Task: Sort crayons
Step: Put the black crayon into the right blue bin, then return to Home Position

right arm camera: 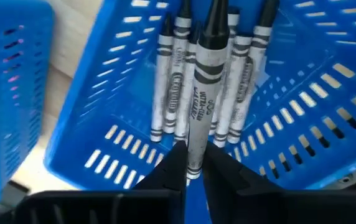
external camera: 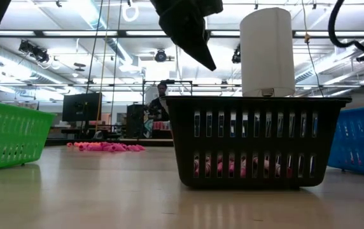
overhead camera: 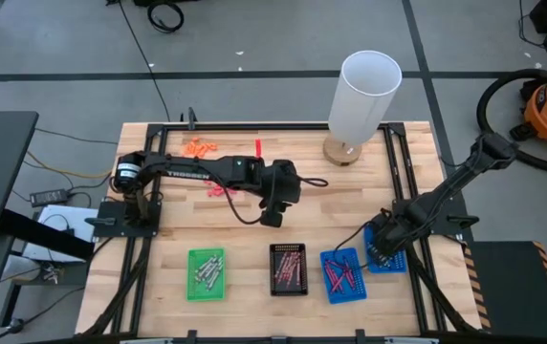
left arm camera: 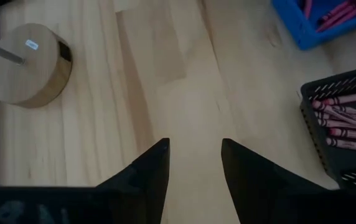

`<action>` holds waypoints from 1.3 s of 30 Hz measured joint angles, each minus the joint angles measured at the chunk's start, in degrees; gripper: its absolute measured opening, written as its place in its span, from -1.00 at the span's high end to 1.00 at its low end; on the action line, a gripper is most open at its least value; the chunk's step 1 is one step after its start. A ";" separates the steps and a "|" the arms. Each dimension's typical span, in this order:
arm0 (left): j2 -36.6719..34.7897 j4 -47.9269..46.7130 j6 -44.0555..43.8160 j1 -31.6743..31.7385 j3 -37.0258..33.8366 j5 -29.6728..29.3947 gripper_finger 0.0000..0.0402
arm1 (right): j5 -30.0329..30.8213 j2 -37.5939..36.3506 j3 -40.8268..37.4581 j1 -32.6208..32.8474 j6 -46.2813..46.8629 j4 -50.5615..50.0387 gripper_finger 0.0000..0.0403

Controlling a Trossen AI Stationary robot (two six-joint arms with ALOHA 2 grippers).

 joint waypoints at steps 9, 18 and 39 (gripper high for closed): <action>0.02 -4.62 -2.39 0.11 0.00 0.00 0.23 | -2.48 3.90 -0.10 0.02 -1.30 1.36 0.62; -1.12 -4.57 -1.63 -0.07 -0.04 0.02 0.23 | -0.13 1.36 0.71 -0.89 -3.54 1.21 0.54; -21.97 12.19 -4.91 -1.52 -22.13 -1.40 0.23 | 49.67 -25.74 2.54 -1.54 -36.39 4.10 0.60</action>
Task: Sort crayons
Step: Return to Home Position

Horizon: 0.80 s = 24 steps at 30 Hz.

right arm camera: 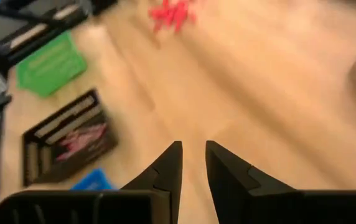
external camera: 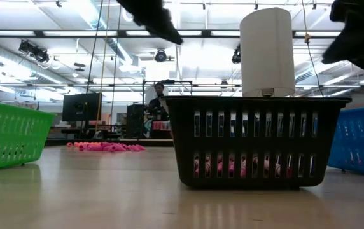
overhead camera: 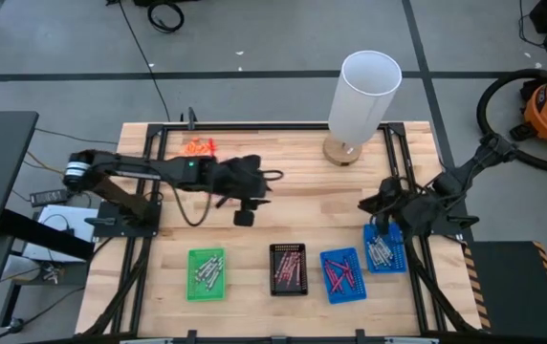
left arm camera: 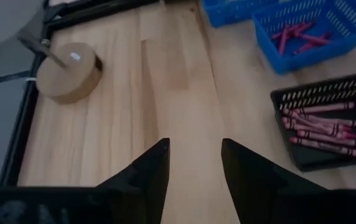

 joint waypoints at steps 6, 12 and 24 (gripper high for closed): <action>-10.36 7.83 -4.09 -0.03 -10.99 -0.11 0.23 | 6.50 -4.50 0.00 -1.78 -8.28 0.24 0.66; -21.23 17.09 -7.51 0.49 -23.45 -0.61 0.23 | 11.56 -9.93 -0.04 -3.22 -17.50 3.88 0.73; -42.67 24.39 -11.63 3.01 -42.86 -5.97 0.23 | 14.95 -20.79 -0.11 -5.01 -27.58 3.82 0.81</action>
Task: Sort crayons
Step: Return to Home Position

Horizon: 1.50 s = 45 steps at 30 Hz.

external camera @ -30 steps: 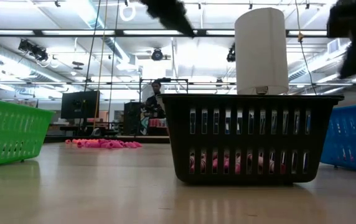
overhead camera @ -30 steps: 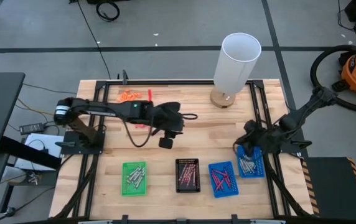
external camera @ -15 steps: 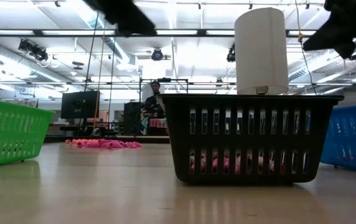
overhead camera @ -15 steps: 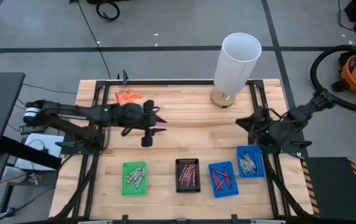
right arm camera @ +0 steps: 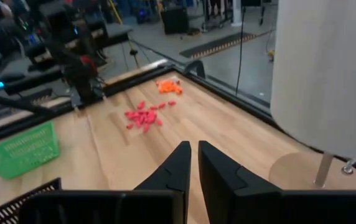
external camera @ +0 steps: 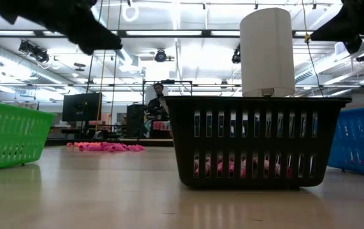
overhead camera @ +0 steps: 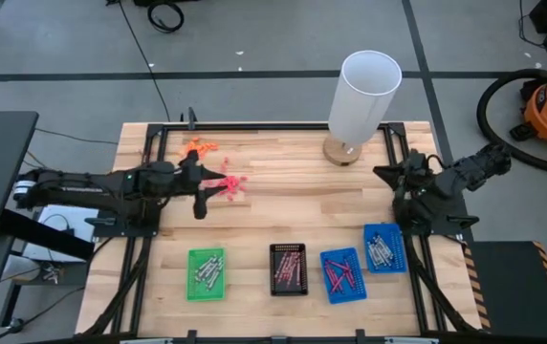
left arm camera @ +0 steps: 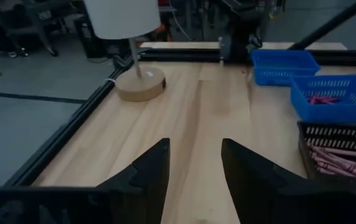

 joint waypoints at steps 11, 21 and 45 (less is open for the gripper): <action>-13.55 5.90 -2.03 0.54 -10.03 -0.02 0.23 | 5.44 -8.08 -0.02 0.00 -4.88 3.90 0.81; -19.88 14.53 -3.70 0.59 -19.65 -0.46 0.23 | 7.83 -12.13 0.03 0.00 -14.35 10.29 0.81; -26.89 20.11 -4.53 0.56 -28.68 -1.09 0.23 | 2.44 -12.13 -5.64 0.02 -33.40 36.13 0.81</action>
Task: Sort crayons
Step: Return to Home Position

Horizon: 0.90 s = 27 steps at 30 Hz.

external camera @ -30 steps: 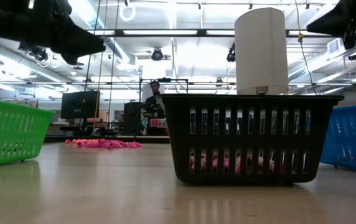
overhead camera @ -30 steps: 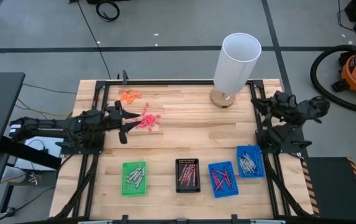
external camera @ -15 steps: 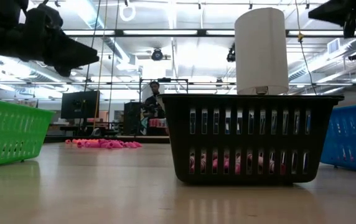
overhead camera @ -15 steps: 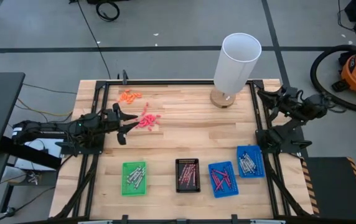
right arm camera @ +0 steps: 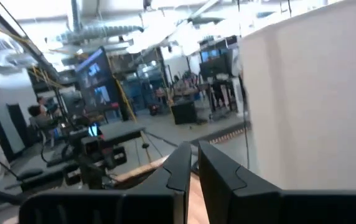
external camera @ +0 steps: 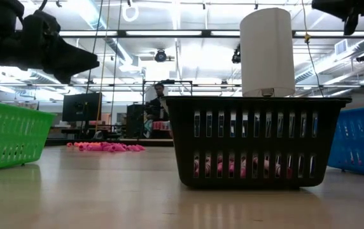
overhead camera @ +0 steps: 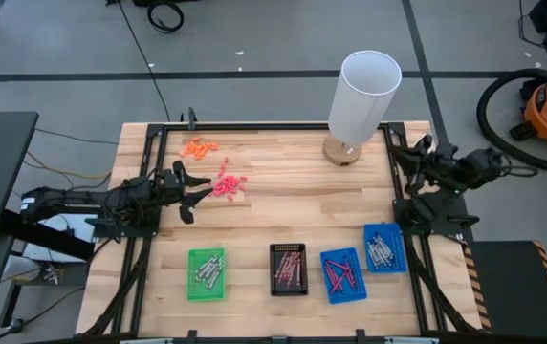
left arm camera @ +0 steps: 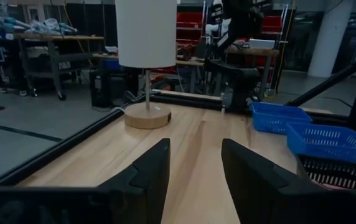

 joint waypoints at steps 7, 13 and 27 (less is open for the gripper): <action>0.00 1.72 1.81 0.00 0.00 0.39 0.23 | -2.43 0.00 -12.98 -0.35 -9.77 24.07 0.81; 0.02 2.53 3.91 0.00 0.00 0.89 0.23 | -5.16 0.00 -20.78 -3.84 -9.32 33.45 0.90; 0.03 7.40 11.89 0.00 -0.01 1.79 0.23 | -15.45 0.00 -26.55 -17.55 -2.07 34.60 0.96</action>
